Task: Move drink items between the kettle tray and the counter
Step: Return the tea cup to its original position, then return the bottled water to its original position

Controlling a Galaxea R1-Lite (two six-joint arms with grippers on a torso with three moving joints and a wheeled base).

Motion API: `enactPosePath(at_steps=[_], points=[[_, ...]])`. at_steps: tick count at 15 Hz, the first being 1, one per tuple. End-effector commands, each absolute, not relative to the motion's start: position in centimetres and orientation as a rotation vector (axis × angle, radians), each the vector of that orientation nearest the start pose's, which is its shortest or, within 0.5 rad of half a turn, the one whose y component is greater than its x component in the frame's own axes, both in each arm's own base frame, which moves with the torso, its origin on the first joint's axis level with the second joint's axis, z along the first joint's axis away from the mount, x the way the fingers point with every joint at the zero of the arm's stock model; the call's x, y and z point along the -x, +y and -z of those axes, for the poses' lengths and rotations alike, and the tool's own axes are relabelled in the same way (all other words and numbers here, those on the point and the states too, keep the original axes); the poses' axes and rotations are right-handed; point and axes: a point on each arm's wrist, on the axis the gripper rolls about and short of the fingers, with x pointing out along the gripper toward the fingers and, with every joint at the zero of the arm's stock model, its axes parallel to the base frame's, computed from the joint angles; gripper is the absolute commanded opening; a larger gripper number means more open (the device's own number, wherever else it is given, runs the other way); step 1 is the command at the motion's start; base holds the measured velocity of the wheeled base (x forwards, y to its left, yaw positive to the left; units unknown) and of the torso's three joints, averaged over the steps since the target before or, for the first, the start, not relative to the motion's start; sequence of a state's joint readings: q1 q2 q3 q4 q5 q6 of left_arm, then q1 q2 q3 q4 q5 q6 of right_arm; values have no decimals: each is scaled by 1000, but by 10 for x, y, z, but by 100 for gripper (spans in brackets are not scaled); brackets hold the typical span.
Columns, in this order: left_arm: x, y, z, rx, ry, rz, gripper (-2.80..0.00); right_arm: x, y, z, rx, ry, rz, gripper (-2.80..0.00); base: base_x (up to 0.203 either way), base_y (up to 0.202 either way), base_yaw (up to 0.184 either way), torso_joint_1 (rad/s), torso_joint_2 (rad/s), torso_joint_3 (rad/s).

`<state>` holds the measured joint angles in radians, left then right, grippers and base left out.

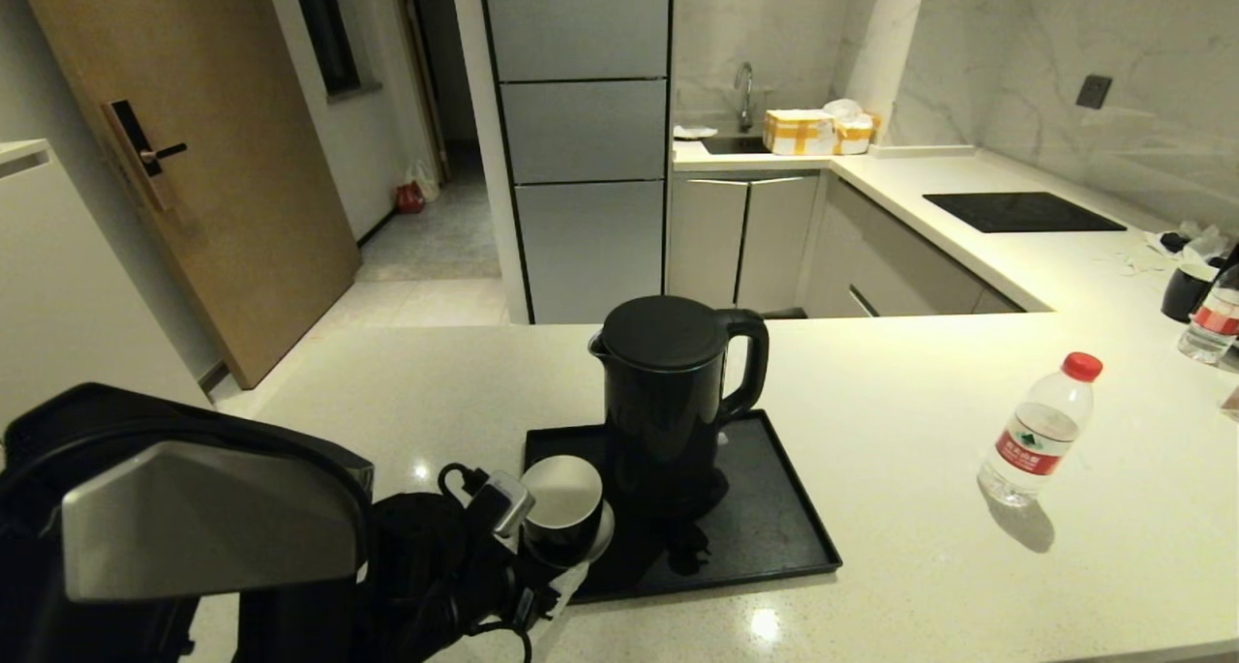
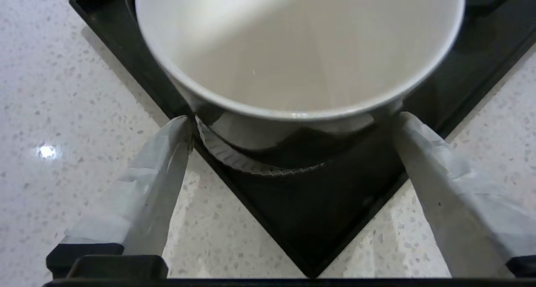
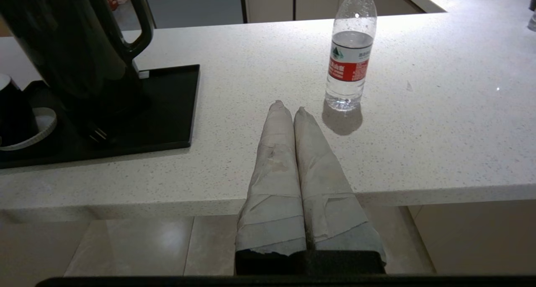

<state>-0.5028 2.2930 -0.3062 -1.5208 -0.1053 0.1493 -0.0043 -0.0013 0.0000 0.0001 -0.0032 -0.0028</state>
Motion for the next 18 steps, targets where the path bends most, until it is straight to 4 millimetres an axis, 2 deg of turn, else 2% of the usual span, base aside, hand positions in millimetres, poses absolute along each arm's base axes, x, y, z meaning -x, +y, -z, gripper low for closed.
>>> enactPosePath(at_steps=[1, 13, 16, 18], points=[[-249, -140, 9, -236, 414, 632, 0, 23, 0, -75, 3, 3, 6, -280, 0, 0, 0, 0, 0, 0], [-237, -127, -4, -232, 417, 612, 0, 23, 0, -75, 3, 3, 8, -280, 0, 0, 0, 0, 0, 0], [-231, -124, -3, -235, 441, 610, 0, 23, 0, -75, 3, 3, 8, -280, 0, 0, 0, 0, 0, 0], [-221, -114, -12, -230, 444, 592, 0, 23, 0, -75, 3, 3, 6, -280, 0, 0, 0, 0, 0, 0]])
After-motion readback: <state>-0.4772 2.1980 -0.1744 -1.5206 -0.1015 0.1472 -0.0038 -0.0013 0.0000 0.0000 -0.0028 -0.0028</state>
